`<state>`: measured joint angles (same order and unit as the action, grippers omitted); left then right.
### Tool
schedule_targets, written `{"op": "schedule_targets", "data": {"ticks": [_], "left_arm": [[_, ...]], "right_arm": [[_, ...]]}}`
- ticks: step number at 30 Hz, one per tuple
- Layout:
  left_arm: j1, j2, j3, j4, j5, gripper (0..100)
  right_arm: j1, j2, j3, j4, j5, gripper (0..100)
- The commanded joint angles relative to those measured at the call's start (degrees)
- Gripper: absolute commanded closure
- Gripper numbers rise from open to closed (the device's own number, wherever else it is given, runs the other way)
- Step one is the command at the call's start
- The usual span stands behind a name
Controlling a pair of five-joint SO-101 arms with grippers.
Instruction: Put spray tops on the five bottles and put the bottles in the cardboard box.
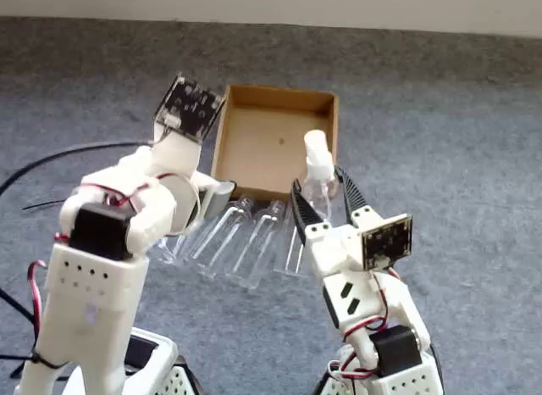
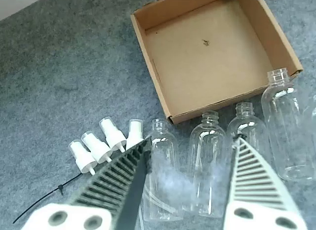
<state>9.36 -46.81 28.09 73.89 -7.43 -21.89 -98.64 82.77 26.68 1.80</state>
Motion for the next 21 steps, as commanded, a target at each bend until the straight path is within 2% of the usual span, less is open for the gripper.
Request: {"op": "schedule_targets", "data": {"ticks": [1, 5, 10, 15, 21], "left_arm": [[-0.3, -8.2, 12.6, -10.4, -0.4, 75], [1.0, -16.4, 23.0, -18.3, 1.5, 73], [2.2, -24.7, 29.8, -19.2, 3.3, 69], [2.2, -29.3, 33.0, -19.2, 5.1, 69], [2.1, -31.1, 36.9, -21.5, 5.4, 69]], "right_arm": [[0.8, 12.0, -6.5, -7.3, -2.9, 99.5], [0.4, 29.6, -15.7, -14.0, -6.8, 99.5], [-3.1, 47.3, -26.9, -16.4, -9.9, 99.5], [-10.7, 52.8, -32.0, -16.3, -10.0, 99.5], [-13.2, 52.9, -31.9, -15.4, -10.2, 99.5]]}}
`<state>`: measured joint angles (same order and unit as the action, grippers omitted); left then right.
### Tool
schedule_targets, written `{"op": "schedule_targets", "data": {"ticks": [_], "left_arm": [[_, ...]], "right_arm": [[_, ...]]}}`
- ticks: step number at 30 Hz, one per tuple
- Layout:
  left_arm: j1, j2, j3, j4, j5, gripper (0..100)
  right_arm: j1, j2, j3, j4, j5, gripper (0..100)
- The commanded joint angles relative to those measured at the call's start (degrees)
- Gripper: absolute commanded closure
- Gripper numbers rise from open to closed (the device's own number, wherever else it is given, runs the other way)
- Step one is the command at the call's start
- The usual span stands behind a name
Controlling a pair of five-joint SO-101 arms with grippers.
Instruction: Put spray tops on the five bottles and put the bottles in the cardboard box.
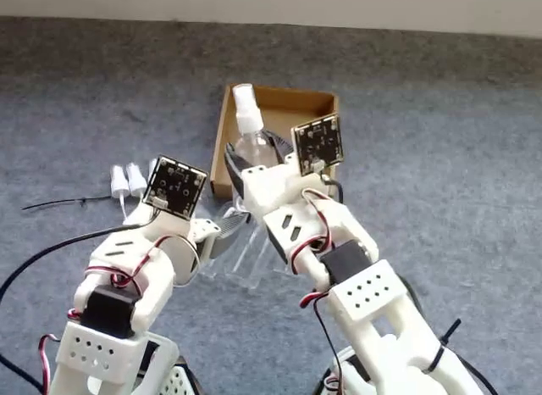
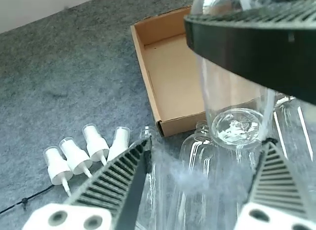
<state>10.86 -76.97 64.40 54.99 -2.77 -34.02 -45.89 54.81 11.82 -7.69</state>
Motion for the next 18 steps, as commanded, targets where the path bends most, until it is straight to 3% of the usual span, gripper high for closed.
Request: {"op": "schedule_targets", "data": {"ticks": [1, 6, 18], "left_arm": [[0.5, -0.8, 1.4, -3.6, 0.8, 69], [0.3, -0.5, 4.3, -7.9, 0.7, 69], [0.3, -0.9, 4.5, -8.2, 0.4, 72]], "right_arm": [[-1.5, 0.1, -3.9, 0.7, -0.7, 99.5], [-3.2, -2.1, -3.9, 5.2, -0.7, 99.5], [-3.9, -14.1, -3.7, 13.7, -0.5, 99.5]]}}
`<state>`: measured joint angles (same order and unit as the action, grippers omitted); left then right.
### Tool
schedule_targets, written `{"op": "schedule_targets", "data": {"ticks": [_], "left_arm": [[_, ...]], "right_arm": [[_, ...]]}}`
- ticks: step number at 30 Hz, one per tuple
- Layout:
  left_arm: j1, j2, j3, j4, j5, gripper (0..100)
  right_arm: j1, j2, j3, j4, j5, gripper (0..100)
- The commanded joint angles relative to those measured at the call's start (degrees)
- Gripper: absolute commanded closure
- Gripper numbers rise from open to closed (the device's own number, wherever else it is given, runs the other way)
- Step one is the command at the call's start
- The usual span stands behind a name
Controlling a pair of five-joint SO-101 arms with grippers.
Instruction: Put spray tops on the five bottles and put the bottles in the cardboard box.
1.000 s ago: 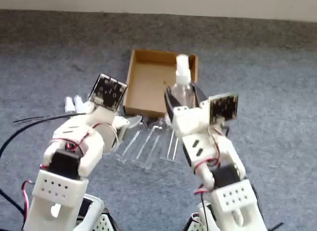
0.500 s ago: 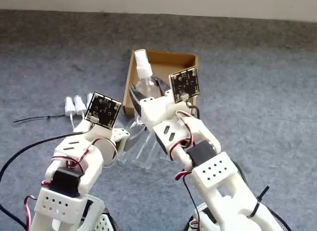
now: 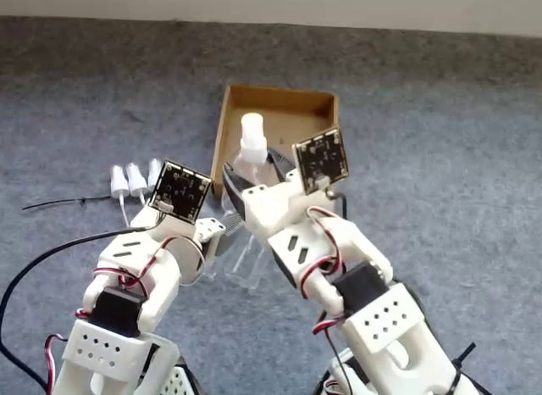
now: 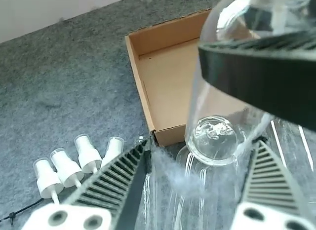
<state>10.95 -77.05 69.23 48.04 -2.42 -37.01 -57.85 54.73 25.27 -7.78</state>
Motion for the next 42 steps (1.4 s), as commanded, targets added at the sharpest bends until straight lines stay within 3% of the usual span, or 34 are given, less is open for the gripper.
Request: {"op": "schedule_targets", "data": {"ticks": [1, 5, 9, 17, 23, 28, 35, 42], "left_arm": [[0.2, -0.8, -0.3, -1.1, 0.1, 72], [0.2, -0.9, -0.3, -1.1, 0.2, 72], [0.2, -0.9, -0.2, -1.1, 0.4, 72], [-0.2, -0.8, 2.9, -2.4, 0.4, 72], [-10.5, -0.3, 4.9, -10.2, 0.4, 79], [-15.9, -0.3, 3.7, -10.8, 3.4, 79], [-17.3, -0.3, 3.8, -12.4, 3.6, 79], [-17.3, -0.3, 3.8, -12.4, 3.5, 79]], "right_arm": [[-0.9, -1.6, -3.6, 0.2, -0.4, 99.5], [1.2, 3.0, -4.3, -0.5, -0.3, 99.5], [8.0, 13.4, -10.1, -8.7, -0.3, 99.5], [10.6, 45.1, -36.6, -10.8, -0.2, 99.5], [10.9, 67.5, -58.4, -10.8, 1.0, 99.5], [10.9, 79.1, -71.1, -10.8, 6.6, 99.5], [12.4, 82.9, -72.3, -13.4, 6.6, 99.5], [13.0, 83.3, -64.4, -20.8, 6.7, 99.5]]}}
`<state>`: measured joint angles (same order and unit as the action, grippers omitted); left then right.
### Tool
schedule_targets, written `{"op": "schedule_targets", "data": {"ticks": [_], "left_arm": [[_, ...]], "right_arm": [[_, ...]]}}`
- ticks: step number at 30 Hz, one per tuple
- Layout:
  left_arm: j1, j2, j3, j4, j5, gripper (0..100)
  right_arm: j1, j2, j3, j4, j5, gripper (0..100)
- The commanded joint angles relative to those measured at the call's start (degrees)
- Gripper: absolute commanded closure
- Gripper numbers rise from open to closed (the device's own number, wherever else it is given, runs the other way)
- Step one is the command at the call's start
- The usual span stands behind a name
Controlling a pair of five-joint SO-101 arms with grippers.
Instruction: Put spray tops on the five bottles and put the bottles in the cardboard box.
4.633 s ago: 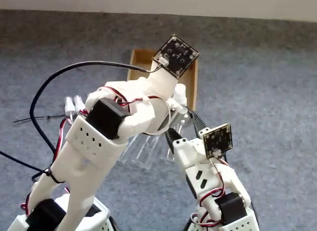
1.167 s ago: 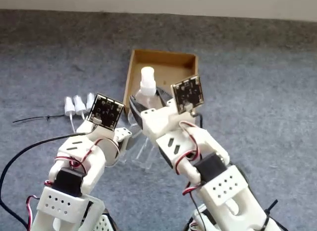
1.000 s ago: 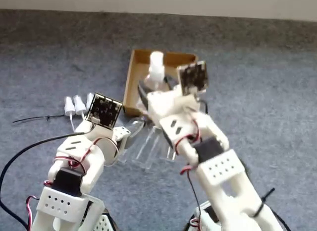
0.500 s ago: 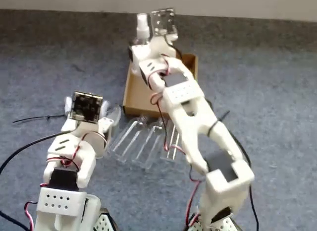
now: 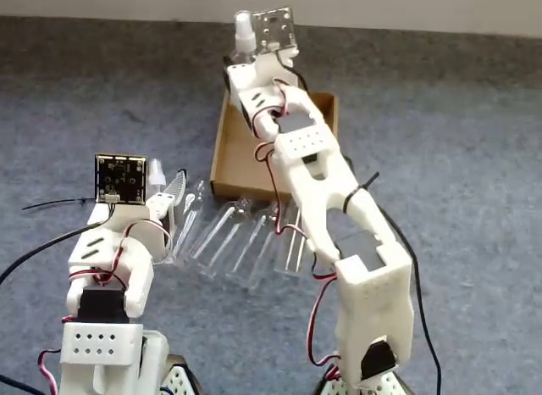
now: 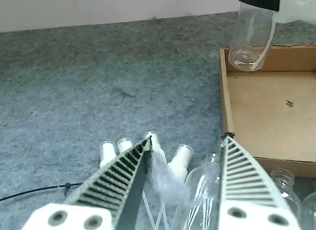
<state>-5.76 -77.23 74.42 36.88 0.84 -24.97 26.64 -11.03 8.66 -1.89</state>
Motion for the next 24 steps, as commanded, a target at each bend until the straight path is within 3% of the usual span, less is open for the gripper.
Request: {"op": "schedule_targets", "data": {"ticks": [1, 10, 24], "left_arm": [[-0.6, -0.1, -1.4, -1.2, 0.2, 79], [-0.6, -0.1, -1.4, -1.2, 0.2, 79], [-0.6, -0.1, -1.4, -1.1, 0.2, 79]], "right_arm": [[0.9, -1.2, 2.7, -5.6, 0.8, 99.5], [0.8, -1.0, 8.0, -11.5, 0.8, 99.4], [0.7, 2.1, 9.7, -11.6, 1.1, 98.8]]}}
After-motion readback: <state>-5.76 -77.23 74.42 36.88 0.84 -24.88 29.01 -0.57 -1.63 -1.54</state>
